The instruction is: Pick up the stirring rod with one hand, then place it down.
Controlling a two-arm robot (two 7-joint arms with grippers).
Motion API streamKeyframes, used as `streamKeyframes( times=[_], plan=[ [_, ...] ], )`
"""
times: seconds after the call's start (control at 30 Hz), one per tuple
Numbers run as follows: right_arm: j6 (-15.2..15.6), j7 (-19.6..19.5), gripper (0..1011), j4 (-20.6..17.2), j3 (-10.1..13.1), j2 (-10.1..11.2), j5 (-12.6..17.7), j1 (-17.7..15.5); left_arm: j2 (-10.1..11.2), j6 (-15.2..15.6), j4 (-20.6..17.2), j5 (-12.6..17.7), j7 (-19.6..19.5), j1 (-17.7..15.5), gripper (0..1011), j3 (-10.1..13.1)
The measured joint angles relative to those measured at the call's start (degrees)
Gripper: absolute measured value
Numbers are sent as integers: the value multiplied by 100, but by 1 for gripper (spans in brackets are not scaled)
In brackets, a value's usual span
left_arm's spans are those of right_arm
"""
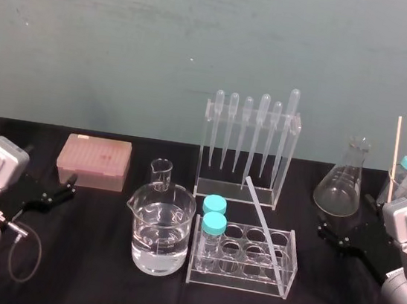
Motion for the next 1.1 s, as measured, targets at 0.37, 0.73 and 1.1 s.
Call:
streamKeyframes(
  times=[0.37,0.73,1.1],
  plan=[
    [-95,-15,1003,-121,146,23,-46,-86,0,0,0,0,0,0,1000,0],
    [-947,573,1003,-745,268,159,-40,-198,0,0,0,0,0,0,1000,0],
    [-718,2545,1003,-204,-76,-142,1134,413,0,0,0,0,0,0,1000,0]
  ],
)
